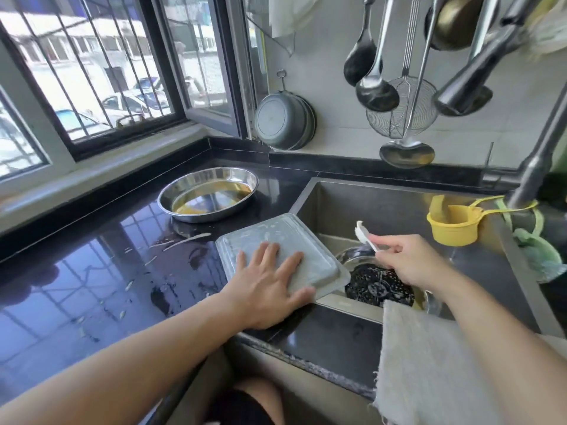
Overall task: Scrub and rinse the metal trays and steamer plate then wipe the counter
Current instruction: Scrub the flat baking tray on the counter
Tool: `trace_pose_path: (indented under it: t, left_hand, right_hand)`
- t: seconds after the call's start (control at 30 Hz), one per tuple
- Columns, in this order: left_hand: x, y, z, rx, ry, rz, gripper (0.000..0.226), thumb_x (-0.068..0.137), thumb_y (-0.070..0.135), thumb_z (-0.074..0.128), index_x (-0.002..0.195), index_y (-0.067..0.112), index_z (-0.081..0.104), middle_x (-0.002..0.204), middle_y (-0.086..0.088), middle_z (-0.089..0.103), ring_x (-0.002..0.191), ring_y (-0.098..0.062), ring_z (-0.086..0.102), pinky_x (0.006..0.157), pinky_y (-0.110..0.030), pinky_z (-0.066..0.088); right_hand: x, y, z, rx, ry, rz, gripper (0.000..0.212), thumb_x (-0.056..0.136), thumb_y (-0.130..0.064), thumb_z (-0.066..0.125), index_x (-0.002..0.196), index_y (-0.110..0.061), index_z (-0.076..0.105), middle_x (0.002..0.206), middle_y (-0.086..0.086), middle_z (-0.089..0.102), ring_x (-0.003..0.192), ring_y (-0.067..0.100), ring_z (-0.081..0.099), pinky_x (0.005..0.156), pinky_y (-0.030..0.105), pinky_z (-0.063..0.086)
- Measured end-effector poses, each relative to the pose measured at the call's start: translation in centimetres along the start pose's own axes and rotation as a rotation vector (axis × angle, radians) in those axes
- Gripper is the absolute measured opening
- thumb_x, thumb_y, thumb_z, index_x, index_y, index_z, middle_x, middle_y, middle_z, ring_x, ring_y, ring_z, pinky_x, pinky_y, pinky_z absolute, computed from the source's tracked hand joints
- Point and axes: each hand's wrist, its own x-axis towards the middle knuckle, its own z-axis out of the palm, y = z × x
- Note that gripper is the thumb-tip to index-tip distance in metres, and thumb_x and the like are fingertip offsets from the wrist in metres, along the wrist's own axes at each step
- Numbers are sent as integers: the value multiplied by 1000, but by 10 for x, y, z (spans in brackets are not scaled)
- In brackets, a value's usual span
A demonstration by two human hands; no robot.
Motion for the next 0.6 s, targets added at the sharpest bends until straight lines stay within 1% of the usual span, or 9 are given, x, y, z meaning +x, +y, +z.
trace_pose_path:
  t: [0.07, 0.17, 0.3, 0.37, 0.43, 0.5, 0.53, 0.57, 0.6]
  left_hand:
    - [-14, -5, -3, 42, -111, 46, 95, 86, 93, 15, 163, 42, -9, 173, -9, -8, 159, -30, -13, 126, -60, 1]
    - [-37, -14, -8, 42, -197, 78, 108, 80, 98, 27, 159, 43, -22, 170, -7, -25, 156, -26, -28, 127, -56, -8]
    - [-62, -18, -13, 152, -268, 125, 125, 76, 96, 44, 156, 38, -33, 167, -9, -34, 154, -31, -31, 128, -56, -8]
    - [-73, -16, -17, 201, -271, 128, 123, 84, 80, 54, 155, 34, -35, 167, -12, -32, 155, -34, -27, 128, -57, -2]
    - [-82, -9, -24, 244, -247, 130, 111, 92, 51, 57, 159, 29, -29, 170, -14, -20, 159, -36, -14, 128, -55, 12]
    - [-86, -4, -36, 253, -116, 121, 92, 94, 28, 52, 164, 22, -8, 171, -11, 6, 157, -32, 15, 121, -48, 34]
    - [-85, -6, -44, 241, 17, 115, 78, 96, 21, 49, 162, 23, 8, 166, -7, 25, 149, -28, 35, 112, -45, 45]
    - [-84, -10, -53, 226, 174, 110, 64, 97, 16, 47, 156, 24, 24, 155, -2, 44, 134, -26, 53, 98, -45, 53]
    - [-82, -15, -63, 222, 316, 91, 51, 98, 13, 48, 147, 25, 36, 140, 1, 58, 114, -27, 65, 83, -45, 56]
  right_hand:
    - [2, 4, 0, -2, 46, 5, 45, 96, -13, 61, 129, -43, 66, 59, -3, 35, 51, 10, 24, 56, 33, 22]
    - [1, -1, 3, 17, 50, -62, 44, 97, -17, 60, 130, -46, 64, 61, -5, 32, 54, 10, 25, 57, 30, 24]
    - [-8, -10, 15, -19, -23, -149, 47, 98, -20, 58, 128, -56, 59, 61, -7, 28, 56, 10, 23, 55, 31, 24]
    - [-12, -12, 18, -38, -39, -149, 47, 98, -22, 58, 128, -58, 58, 60, -9, 30, 55, 9, 24, 57, 32, 26]
    - [-15, -14, 18, -44, -37, -151, 48, 98, -22, 57, 129, -58, 57, 61, -7, 32, 55, 8, 25, 57, 31, 27]
    - [-17, -15, 17, -30, -26, -162, 47, 99, -22, 56, 129, -58, 56, 63, -4, 34, 55, 8, 25, 56, 30, 27]
    - [-18, -15, 17, -32, -16, -166, 47, 99, -22, 57, 127, -60, 56, 64, -3, 36, 55, 8, 26, 56, 30, 26]
    - [-18, -15, 17, -38, -8, -167, 47, 98, -23, 57, 124, -62, 56, 64, -3, 38, 54, 9, 27, 55, 29, 26]
    - [-17, -15, 17, -45, -2, -166, 47, 98, -23, 58, 122, -62, 57, 64, -3, 40, 53, 9, 28, 54, 29, 26]
